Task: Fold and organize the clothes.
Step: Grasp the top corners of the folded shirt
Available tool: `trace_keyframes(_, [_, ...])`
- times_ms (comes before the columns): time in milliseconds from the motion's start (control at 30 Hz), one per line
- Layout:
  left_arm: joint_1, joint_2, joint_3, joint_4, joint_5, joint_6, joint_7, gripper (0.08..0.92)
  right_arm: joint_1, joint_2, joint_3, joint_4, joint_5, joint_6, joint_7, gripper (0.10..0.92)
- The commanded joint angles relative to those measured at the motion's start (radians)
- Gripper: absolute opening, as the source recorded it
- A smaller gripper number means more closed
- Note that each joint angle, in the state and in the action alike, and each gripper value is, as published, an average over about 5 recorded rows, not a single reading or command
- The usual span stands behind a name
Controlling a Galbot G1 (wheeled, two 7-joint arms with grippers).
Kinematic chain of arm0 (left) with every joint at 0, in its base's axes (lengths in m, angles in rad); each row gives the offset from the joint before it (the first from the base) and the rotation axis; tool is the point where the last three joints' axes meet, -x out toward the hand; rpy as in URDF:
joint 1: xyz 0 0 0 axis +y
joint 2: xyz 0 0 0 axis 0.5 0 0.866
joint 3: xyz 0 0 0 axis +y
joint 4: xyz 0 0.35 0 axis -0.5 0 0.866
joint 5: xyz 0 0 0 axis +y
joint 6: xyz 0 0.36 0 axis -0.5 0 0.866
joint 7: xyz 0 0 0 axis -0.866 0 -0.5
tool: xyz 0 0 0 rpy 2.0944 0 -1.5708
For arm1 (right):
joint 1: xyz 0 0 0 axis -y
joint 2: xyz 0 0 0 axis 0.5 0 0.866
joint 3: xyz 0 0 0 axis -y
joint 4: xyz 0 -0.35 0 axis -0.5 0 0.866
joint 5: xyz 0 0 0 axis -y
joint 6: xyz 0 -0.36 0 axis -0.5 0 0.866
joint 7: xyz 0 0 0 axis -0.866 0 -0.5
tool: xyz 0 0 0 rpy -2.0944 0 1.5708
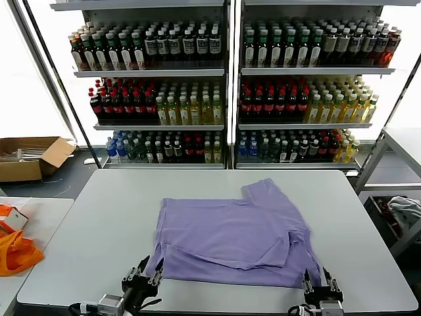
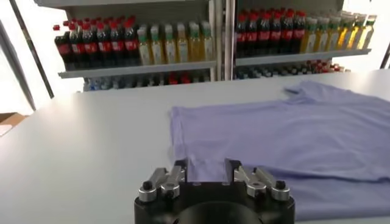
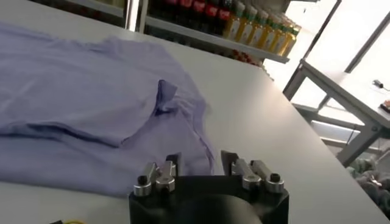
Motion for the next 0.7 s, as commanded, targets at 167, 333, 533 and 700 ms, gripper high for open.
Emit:
trace_keyframes(167, [-0.155, -0.081, 0.039, 0.107, 0.067, -0.005, 0.043, 0.668, 0.283, 0.062, -0.028, -0.170, -0.038, -0.033, -0.040, 0.764])
trace_keyframes(333, [-0.204, -0.059, 0.030, 0.132, 0.037, 0.014, 0.042, 0.796, 0.343, 0.058, -0.037, -0.207, -0.033, -0.034, -0.040, 0.821])
trace_keyframes(533, [-0.245, -0.053, 0.038, 0.158, 0.028, 0.029, 0.042, 0.822, 0.412, 0.064, -0.047, -0.269, -0.019, -0.035, -0.038, 0.823])
trace_keyframes(700, [-0.268, -0.050, 0.040, 0.183, 0.021, 0.037, 0.043, 0.823, 0.464, 0.076, -0.050, -0.337, -0.007, -0.035, -0.034, 0.823])
